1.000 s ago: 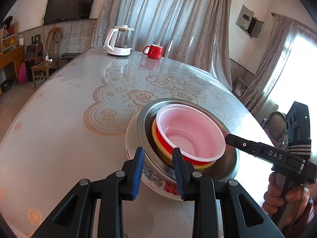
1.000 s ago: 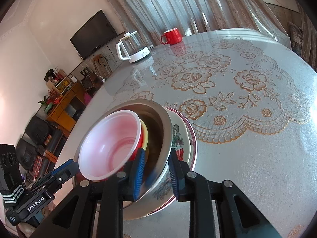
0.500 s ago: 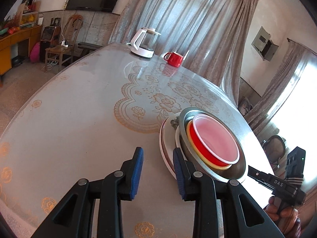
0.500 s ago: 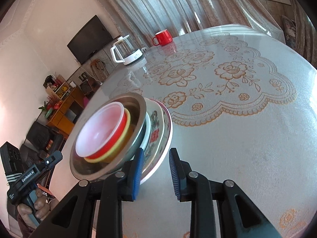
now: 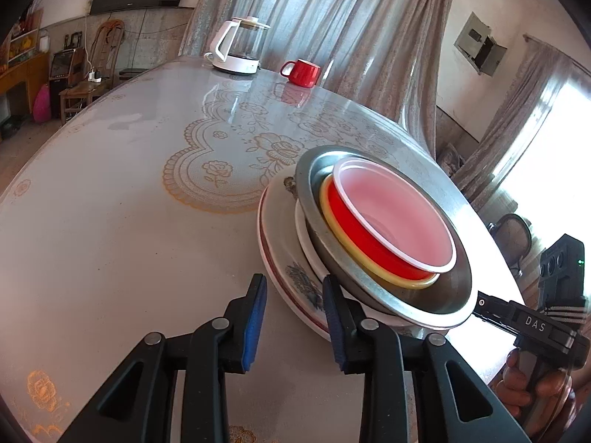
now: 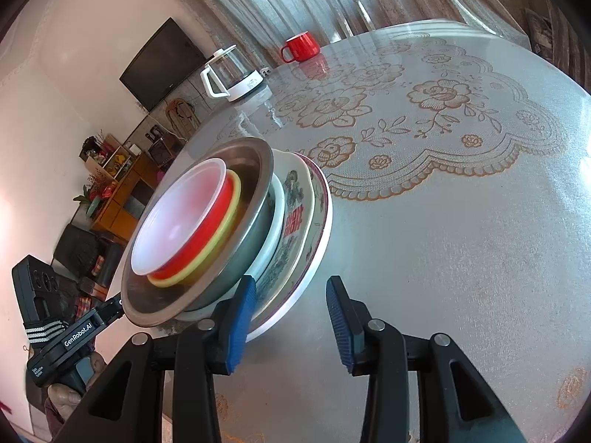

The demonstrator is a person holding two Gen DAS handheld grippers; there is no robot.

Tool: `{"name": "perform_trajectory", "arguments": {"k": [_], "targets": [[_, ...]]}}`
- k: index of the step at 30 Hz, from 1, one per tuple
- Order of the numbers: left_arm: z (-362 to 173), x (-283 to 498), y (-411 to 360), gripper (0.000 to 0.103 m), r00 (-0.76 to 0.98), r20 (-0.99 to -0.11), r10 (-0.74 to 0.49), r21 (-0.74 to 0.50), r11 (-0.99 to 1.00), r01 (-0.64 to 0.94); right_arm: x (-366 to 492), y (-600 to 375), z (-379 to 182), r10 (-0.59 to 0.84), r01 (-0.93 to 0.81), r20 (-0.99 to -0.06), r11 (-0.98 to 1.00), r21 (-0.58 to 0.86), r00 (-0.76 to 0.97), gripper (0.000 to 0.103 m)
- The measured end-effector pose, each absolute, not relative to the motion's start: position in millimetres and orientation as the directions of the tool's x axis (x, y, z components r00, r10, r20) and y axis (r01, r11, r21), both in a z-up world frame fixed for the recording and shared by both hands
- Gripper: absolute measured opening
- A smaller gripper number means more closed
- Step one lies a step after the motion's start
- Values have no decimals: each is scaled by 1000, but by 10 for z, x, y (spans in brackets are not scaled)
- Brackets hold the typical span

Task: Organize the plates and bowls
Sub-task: 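Open both tools and release the steel bowl on the plates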

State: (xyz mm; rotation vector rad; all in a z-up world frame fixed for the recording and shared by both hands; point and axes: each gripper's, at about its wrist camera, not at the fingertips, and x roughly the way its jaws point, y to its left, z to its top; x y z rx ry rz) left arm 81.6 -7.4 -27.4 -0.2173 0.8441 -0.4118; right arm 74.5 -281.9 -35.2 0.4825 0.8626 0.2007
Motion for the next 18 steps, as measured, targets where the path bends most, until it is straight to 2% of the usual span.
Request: {"name": "perform_trajectory", "arguments": {"k": [2, 5, 6, 12, 18], "targets": [[-271, 799, -98, 26, 599, -675, -430, -330, 903, 277, 739, -2790, -356, 362, 8, -675, 878, 479, 643, 39], [-268, 799, -103, 25, 587, -669, -455, -354, 890, 287, 730, -2713, -327, 351, -21, -670, 894, 448, 654, 32], [-258, 801, -129, 28, 588, -670, -453, -347, 891, 292, 729, -2692, -308, 337, -26, -672, 904, 427, 660, 31], [-244, 808, -154, 28, 586, -676, -446, -342, 895, 287, 748, -2747, -320, 352, -21, -668, 893, 450, 656, 31], [-202, 749, -143, 31, 615, -691, -380, -290, 925, 245, 733, -2718, -304, 340, -21, -671, 900, 435, 658, 31]]}}
